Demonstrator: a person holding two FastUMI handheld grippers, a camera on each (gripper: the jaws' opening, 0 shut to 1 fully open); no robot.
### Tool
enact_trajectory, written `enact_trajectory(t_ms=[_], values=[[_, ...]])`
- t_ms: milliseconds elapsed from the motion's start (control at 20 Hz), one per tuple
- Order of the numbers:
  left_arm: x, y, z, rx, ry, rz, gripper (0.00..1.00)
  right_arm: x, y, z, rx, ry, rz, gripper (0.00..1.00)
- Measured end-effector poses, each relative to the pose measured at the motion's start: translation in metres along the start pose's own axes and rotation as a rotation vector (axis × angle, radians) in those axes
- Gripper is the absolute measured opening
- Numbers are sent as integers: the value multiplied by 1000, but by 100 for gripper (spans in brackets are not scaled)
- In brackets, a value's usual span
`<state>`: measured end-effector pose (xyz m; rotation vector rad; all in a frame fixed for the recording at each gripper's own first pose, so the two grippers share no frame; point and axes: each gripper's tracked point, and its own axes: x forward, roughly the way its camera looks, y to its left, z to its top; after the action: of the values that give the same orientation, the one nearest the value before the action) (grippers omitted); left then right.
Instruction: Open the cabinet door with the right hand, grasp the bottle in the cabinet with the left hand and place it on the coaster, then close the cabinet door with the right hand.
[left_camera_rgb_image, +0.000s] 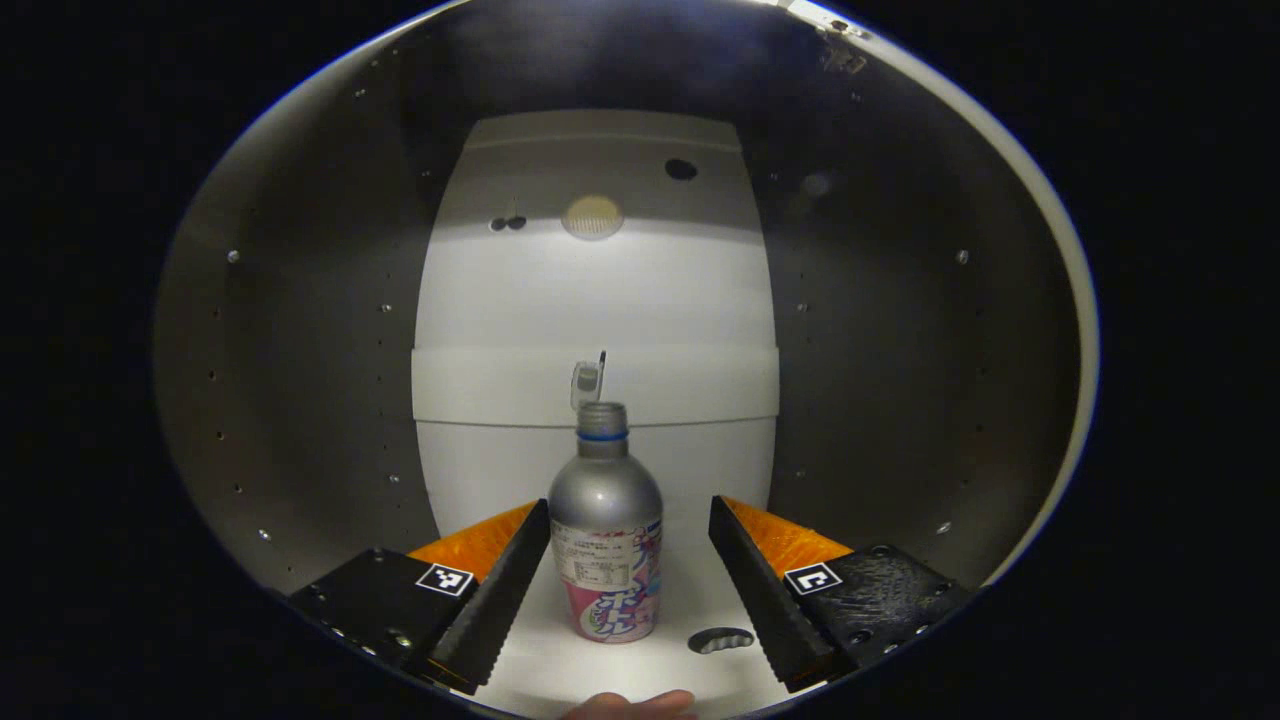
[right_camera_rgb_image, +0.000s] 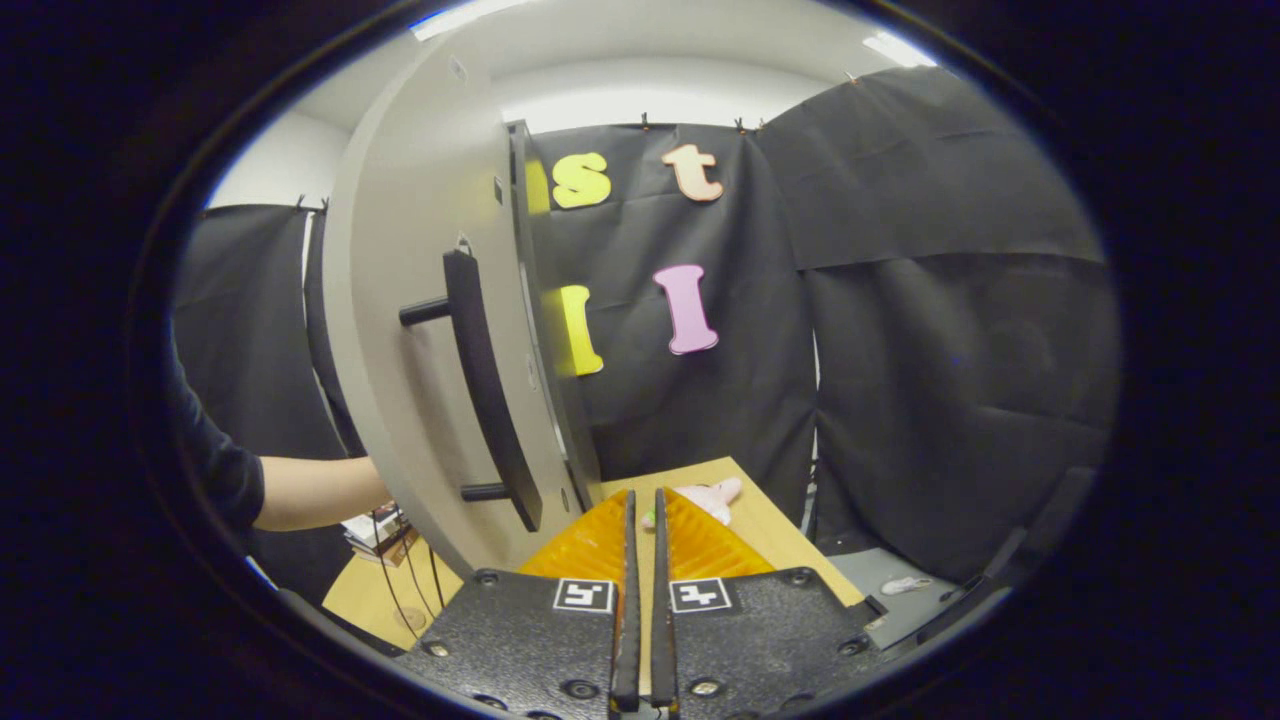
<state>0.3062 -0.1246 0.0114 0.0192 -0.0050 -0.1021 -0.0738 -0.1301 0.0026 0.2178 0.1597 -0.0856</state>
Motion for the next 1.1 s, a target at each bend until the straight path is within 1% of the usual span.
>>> enact_trajectory(t_ms=[50, 100, 250, 450, 500, 550, 600, 750, 850, 900, 1000, 1100], values=[[3, -2, -2, -3, 3, 2, 97, 1, 2, -1, -4, 7, 0, 12], [6, -2, -3, -10, 1, 1, 97, 4, 1, -1, -13, 10, -3, 13], [16, 4, -6, -18, -5, 7, 97, 14, 0, -5, -26, 29, -7, 14], [31, 13, -20, -49, 51, 28, 97, 24, 4, -10, -17, 56, 3, 14], [33, 15, -18, -50, 43, 33, 92, 25, 3, -10, -16, 55, 1, 14], [31, 18, -15, -47, 36, 39, 74, 25, 1, -11, -16, 55, -4, 14], [27, 17, -11, -48, 27, 38, 79, 26, 1, -13, -14, 59, -5, 14], [13, 19, 10, -48, -15, 33, 75, 28, 3, -26, -19, 83, -3, 14], [-1, 18, 24, -26, -38, 39, 74, 28, 7, -30, -18, 92, 12, 14], [-10, 18, 29, -18, -49, 38, 72, 29, 7, -30, -23, 93, 14, 14], [-31, 15, 34, -11, -57, 17, 72, 27, 7, -34, -21, 100, 28, 14], [-57, 6, 30, -23, -27, -33, 71, 26, 5, -39, -6, 108, 42, 14]])
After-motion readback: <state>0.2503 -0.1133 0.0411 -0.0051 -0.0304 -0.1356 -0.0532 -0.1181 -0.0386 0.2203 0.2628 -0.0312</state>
